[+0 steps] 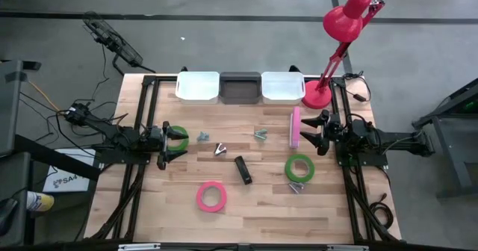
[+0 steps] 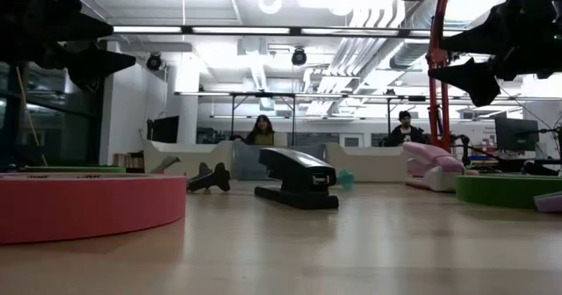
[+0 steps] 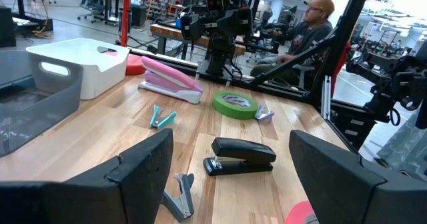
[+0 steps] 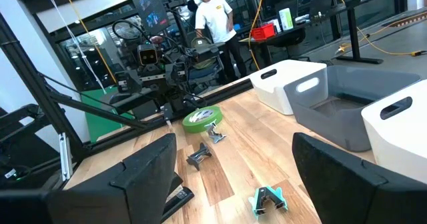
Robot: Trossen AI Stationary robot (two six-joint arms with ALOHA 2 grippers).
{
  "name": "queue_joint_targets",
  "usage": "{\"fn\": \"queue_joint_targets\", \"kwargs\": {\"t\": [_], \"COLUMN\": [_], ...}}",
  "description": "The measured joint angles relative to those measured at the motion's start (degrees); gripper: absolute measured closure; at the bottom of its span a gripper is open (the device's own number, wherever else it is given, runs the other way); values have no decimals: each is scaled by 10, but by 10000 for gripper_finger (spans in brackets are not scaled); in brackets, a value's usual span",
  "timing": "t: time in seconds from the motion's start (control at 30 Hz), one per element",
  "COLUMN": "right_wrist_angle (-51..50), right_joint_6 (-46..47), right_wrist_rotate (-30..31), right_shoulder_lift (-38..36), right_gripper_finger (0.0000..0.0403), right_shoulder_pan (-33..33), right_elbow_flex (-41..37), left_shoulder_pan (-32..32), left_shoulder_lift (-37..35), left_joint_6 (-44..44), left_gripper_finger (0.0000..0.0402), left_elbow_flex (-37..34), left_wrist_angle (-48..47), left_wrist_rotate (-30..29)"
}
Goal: Pick and place Stapler, Stapler remover, tape
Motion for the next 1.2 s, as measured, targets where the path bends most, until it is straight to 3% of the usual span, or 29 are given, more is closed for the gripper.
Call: {"fn": "queue_joint_targets", "kwargs": {"t": [0.93, 1.2], "right_wrist_angle": [20, 18], "right_joint_6": [6, 221], "right_wrist_rotate": [1, 36], "right_shoulder_lift": [0, 0], "right_gripper_finger": [112, 112], "right_shoulder_pan": [0, 0], "right_elbow_flex": [-2, -2], "left_shoulder_pan": [0, 0], "left_shoulder_lift": [0, 0], "left_joint_6": [0, 0], "left_gripper_finger": [106, 106], "left_elbow_flex": [0, 0], "left_wrist_angle": [0, 0], "left_wrist_rotate": [0, 0]}}
